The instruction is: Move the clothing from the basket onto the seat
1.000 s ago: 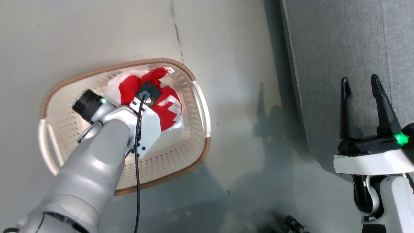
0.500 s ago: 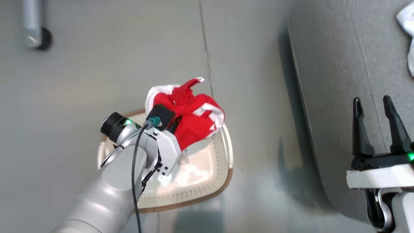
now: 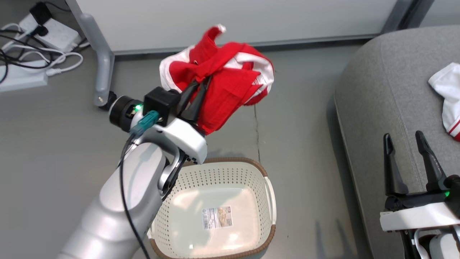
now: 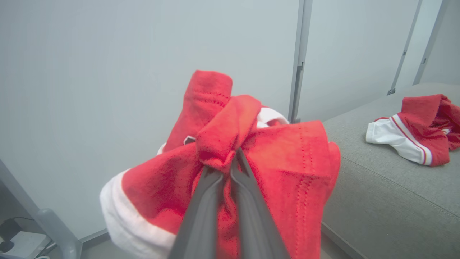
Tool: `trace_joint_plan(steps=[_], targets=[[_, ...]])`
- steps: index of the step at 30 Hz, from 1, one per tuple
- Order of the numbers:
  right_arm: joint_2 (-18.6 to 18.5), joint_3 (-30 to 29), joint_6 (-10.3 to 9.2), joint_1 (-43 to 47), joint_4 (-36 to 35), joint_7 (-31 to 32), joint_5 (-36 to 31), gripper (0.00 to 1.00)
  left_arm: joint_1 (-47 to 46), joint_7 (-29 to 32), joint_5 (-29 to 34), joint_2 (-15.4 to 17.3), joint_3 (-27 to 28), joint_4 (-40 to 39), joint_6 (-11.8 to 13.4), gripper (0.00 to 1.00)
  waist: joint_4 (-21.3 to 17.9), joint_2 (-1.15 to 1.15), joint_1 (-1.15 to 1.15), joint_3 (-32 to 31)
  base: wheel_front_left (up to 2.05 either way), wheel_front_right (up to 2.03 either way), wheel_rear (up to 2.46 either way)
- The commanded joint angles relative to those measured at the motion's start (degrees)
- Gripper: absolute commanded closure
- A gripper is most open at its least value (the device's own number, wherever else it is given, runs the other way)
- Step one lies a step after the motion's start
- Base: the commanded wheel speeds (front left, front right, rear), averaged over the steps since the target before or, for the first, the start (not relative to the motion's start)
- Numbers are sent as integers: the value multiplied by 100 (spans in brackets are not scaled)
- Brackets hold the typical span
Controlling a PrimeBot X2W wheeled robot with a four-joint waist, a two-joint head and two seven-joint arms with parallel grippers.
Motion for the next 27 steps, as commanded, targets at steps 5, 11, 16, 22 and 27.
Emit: trace_joint_plan(steps=[5, 11, 16, 22, 27], targets=[[17, 59, 0, 157, -16, -10, -86, 0, 715, -25, 217, 212, 602, -1471, 129, 100, 63, 0, 0, -415, 0, 0, 0], [37, 103, 1, 282, -21, -10, -104, 0, 1492, -25, 406, 109, 1143, -2894, 158, 100, 31, 0, 0, -649, 0, 0, 0], [-2, 192, 1, 342, -94, -10, -145, 0, 2132, -16, 586, -75, 1321, -3827, -25, 100, -30, 0, 0, -767, 0, 0, 0], [-34, 225, 1, 379, -119, -10, -124, 0, 2503, -16, 599, -188, 1224, -4112, -168, 100, -50, 0, 0, -848, 0, 0, 0], [-29, 260, 1, 432, -120, -10, -137, 0, 2647, -16, 683, -230, 894, -4221, -321, 100, -70, 0, 0, -914, 0, 0, 0]])
